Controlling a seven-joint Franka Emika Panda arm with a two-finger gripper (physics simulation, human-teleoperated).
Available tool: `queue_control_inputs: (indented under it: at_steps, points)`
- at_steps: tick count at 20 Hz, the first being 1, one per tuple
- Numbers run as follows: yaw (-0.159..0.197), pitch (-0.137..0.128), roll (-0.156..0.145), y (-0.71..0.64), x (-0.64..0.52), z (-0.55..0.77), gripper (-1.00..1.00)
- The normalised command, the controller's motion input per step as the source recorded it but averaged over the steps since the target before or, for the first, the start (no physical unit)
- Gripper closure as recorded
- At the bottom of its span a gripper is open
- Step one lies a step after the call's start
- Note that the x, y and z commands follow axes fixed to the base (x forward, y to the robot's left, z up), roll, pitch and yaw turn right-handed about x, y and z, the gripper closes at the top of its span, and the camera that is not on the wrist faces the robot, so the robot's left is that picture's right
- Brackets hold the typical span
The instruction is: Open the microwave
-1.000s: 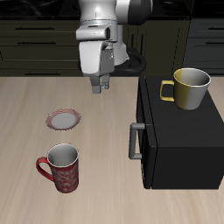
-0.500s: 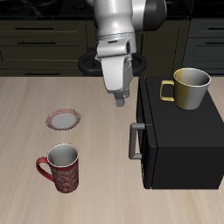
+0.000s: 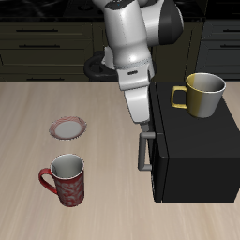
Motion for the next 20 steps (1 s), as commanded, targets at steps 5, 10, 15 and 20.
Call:
queue_control_inputs:
  at_steps: [5, 10, 15, 20]
  points:
    - [0.11, 0.111, 0.039, 0.15, -0.32, -0.46, -1.0]
    - [0.019, 0.023, -0.01, 0.04, -0.13, -0.12, -1.0]
    - [-0.015, 0.006, -0.003, -0.09, -0.07, -0.07, -1.0]
    - [-0.03, -0.021, -0.002, -0.11, 0.09, -0.04, -1.0]
